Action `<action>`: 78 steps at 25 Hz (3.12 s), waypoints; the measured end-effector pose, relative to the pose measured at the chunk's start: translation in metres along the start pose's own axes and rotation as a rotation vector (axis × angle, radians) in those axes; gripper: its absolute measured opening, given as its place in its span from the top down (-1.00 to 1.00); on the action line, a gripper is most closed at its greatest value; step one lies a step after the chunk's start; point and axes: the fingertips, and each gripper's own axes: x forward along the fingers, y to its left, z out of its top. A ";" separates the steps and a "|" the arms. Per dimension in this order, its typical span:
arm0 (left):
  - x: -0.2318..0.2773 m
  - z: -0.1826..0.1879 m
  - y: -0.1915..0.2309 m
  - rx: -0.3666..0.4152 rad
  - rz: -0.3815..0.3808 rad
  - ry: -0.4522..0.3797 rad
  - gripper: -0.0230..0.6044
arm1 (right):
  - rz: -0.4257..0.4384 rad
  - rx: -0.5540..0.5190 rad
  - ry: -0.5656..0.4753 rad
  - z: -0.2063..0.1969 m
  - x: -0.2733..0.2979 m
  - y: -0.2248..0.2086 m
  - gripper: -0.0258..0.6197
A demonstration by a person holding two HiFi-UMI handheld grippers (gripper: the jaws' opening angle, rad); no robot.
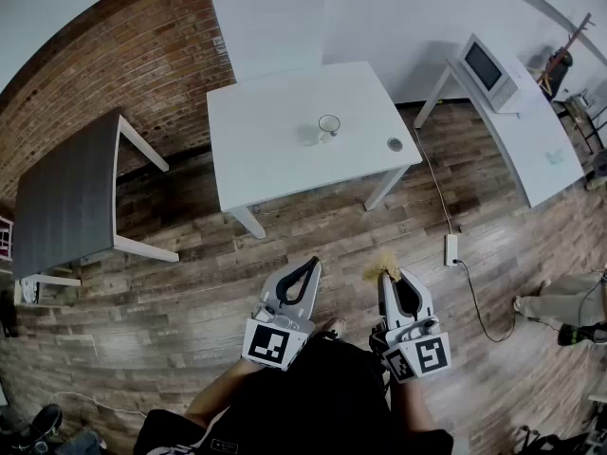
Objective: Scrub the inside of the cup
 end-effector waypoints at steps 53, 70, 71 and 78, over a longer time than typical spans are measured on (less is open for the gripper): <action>0.131 -0.024 0.130 0.000 -0.050 0.071 0.92 | 0.002 0.029 0.010 -0.003 0.186 -0.044 0.78; 0.238 -0.038 0.187 0.003 0.043 0.149 0.92 | 0.064 0.077 0.050 0.006 0.293 -0.123 0.78; 0.244 -0.041 0.192 0.004 0.033 0.160 0.92 | 0.057 0.075 0.056 0.004 0.300 -0.125 0.78; 0.282 -0.071 0.227 0.014 -0.107 0.199 0.92 | -0.019 0.017 0.109 -0.018 0.351 -0.135 0.78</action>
